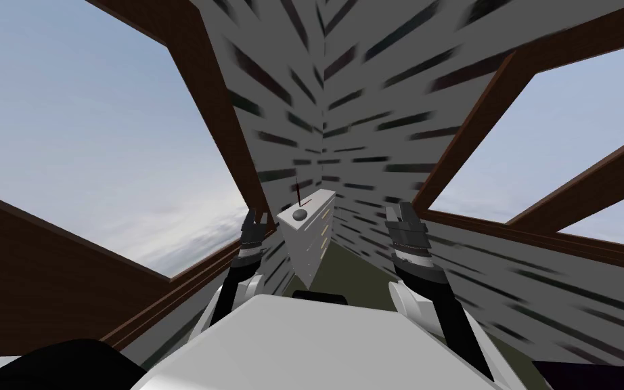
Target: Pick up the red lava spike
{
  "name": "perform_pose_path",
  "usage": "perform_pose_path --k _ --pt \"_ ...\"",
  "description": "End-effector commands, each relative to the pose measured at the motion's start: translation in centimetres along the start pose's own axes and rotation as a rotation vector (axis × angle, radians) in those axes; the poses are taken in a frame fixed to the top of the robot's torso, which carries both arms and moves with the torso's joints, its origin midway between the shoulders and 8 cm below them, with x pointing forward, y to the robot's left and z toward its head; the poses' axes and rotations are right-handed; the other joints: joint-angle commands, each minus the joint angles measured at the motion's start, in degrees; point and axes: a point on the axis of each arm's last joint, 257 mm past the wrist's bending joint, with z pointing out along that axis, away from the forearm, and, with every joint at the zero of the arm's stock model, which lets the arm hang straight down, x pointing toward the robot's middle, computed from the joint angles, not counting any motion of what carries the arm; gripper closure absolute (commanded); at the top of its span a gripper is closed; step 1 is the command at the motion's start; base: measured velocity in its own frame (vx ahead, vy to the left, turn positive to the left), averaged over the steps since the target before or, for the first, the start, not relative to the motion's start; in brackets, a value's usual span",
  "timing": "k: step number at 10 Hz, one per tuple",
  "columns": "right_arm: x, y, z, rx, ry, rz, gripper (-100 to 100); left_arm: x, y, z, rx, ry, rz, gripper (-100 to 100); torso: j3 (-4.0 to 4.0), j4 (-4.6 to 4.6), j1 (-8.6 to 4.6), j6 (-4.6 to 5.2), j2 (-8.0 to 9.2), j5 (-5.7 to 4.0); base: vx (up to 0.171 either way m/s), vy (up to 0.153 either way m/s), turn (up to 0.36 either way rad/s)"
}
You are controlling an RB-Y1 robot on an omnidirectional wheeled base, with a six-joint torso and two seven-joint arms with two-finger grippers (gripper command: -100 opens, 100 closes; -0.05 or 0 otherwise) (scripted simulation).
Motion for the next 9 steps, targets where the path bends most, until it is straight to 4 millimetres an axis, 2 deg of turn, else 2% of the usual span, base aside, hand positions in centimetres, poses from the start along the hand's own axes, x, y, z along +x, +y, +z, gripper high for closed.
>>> perform_pose_path --k 1,5,9 --pt "0.0 0.0 0.0 0.000 0.000 0.000 0 0.0 0.2 -0.1 -0.008 0.025 0.021 -100 0.00 0.00 0.00 0.00 0.00 0.00 -0.003 -0.021 -0.014" --pt "0.0 0.0 0.0 0.000 0.000 0.000 0 -0.9 1.0 -0.5 -0.053 0.102 0.114 -100 0.05 0.02 -0.29 0.00 0.09 -0.07 -0.021 -0.072 -0.027" --pt "0.0 0.0 0.0 0.000 0.000 0.000 0 -2.7 2.3 -1.0 -0.122 0.178 0.243 -100 0.04 0.02 -0.43 0.01 0.07 -0.10 -0.019 -0.109 -0.050"
